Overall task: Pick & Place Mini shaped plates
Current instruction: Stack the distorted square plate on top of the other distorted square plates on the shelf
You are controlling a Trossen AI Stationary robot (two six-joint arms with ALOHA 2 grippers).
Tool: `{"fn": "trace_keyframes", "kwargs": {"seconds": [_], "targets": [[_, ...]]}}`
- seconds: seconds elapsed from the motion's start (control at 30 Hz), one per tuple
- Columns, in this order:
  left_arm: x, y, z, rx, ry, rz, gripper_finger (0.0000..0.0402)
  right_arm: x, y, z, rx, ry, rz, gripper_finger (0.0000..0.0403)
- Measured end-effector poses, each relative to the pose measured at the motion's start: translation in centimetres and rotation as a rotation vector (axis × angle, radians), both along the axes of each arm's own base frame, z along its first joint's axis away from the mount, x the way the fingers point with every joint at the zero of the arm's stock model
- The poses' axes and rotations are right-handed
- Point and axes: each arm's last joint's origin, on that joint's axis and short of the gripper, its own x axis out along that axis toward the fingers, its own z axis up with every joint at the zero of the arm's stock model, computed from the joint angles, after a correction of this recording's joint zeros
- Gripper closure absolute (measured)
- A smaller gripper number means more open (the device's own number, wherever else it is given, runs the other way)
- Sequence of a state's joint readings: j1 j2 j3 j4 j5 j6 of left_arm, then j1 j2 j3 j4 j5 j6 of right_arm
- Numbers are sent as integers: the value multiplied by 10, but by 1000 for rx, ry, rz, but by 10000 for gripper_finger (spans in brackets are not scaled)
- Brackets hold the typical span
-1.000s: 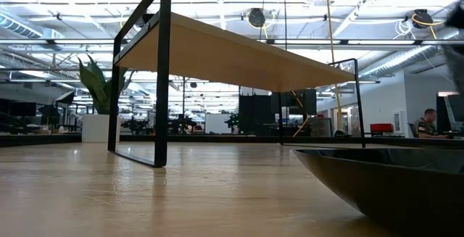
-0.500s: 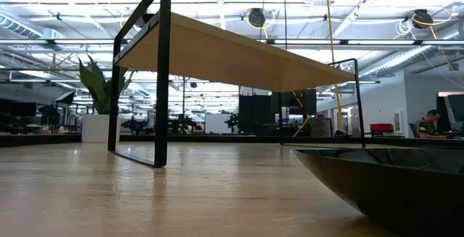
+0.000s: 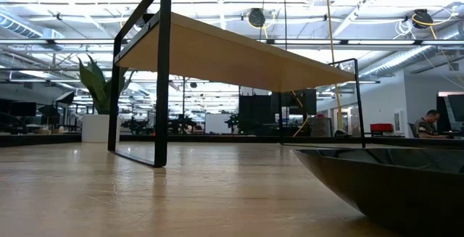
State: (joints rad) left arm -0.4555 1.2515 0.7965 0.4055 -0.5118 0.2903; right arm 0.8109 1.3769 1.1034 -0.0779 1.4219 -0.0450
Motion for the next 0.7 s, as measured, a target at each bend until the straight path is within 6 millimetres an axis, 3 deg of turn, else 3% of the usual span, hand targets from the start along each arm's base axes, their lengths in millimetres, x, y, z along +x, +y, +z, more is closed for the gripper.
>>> {"fn": "trace_keyframes", "kwargs": {"seconds": [0.13, 0.27, 0.7], "targets": [[20, 7, -4, -36, -106, 96, 155, 15, -19, 5, -55, 3, -138, 403], [38, 14, -12, -90, -191, 81, 137, 30, -34, 10, -59, 21, -145, 403], [52, 37, -17, -164, -254, 161, 183, 47, -48, 29, -83, -11, -3, 403]]}}
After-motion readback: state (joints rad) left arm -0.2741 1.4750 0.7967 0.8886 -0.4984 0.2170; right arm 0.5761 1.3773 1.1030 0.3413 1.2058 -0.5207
